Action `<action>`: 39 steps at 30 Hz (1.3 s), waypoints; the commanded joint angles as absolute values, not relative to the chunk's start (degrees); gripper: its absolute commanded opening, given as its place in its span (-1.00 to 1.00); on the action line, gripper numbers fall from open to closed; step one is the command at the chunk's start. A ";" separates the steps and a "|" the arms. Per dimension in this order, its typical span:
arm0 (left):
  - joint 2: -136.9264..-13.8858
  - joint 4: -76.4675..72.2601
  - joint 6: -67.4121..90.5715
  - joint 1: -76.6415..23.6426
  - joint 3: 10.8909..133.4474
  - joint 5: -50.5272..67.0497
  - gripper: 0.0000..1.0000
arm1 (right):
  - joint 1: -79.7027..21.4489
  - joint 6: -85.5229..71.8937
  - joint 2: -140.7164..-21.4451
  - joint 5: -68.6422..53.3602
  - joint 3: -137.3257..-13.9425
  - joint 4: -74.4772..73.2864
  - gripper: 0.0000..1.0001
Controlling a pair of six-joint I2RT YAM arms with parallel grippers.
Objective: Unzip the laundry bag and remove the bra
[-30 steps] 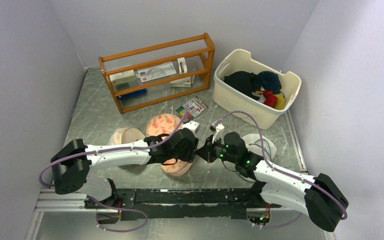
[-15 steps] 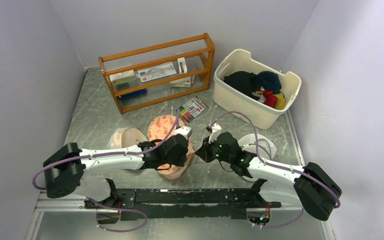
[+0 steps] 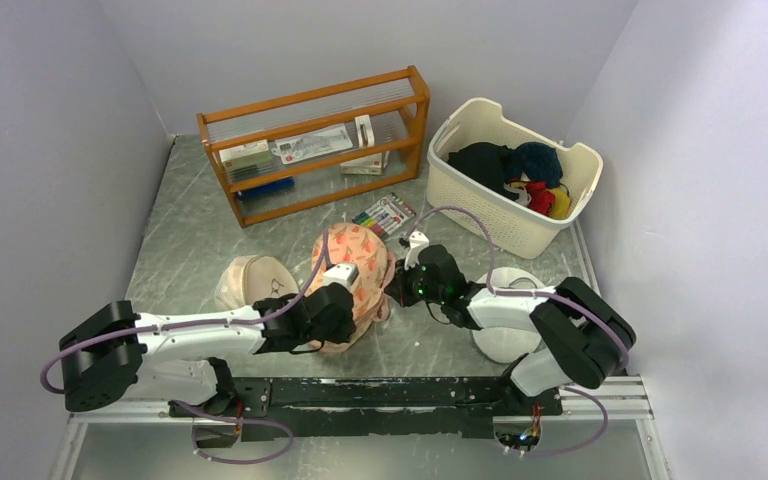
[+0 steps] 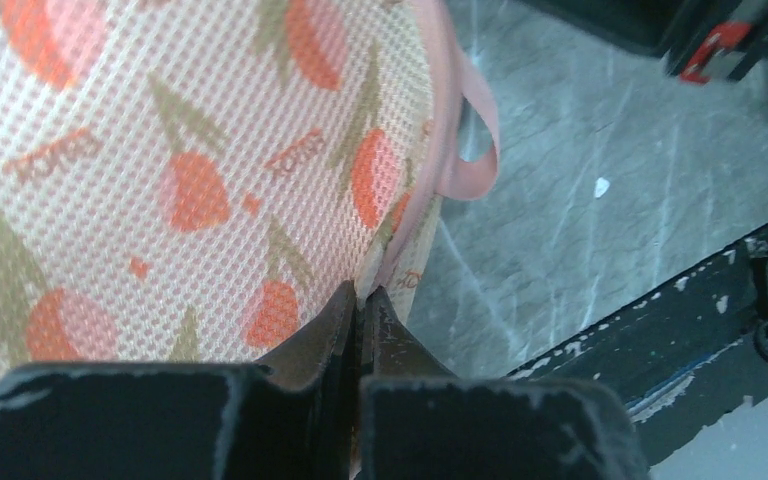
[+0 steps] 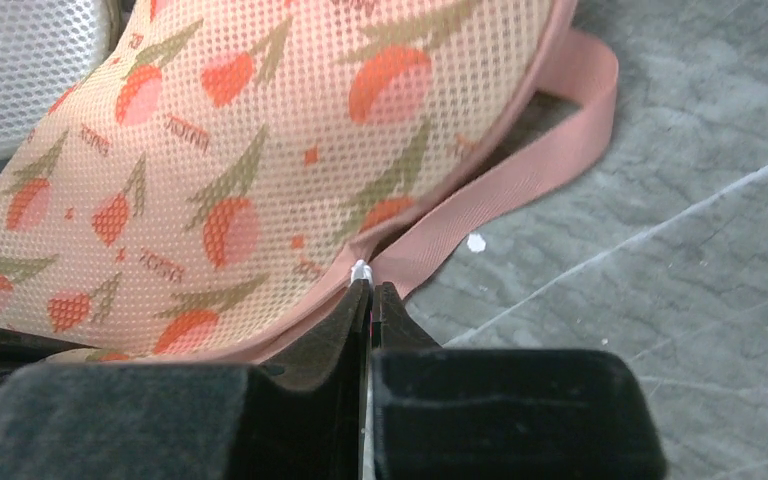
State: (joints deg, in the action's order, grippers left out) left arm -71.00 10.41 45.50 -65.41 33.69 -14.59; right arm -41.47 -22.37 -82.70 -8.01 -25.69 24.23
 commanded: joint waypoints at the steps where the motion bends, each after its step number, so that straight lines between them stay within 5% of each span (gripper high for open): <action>1: -68.89 15.38 48.03 -66.16 30.25 -15.52 -0.84 | -39.25 -18.82 -83.54 -4.93 -28.11 27.75 -1.00; 4: -67.17 17.82 47.88 -66.14 30.31 -16.47 -0.73 | -39.31 -19.06 -80.77 -7.83 -27.20 26.12 -1.00; 10: -62.05 21.66 43.58 -66.18 36.19 -16.03 0.02 | -40.23 -23.61 -71.84 -14.18 -21.54 24.65 -1.00; 15: -60.45 19.94 39.69 -66.27 42.13 -14.85 0.29 | -41.69 -28.17 -66.08 -14.93 -18.14 25.16 -1.00; 29: -82.30 17.58 33.96 -66.45 51.30 -21.13 0.26 | -43.33 -32.83 -60.05 -15.68 -15.64 24.41 -1.00; 39: -83.36 18.25 36.28 -66.51 47.20 -23.83 -0.37 | -43.39 -29.46 -60.49 -6.14 -15.41 18.68 -1.00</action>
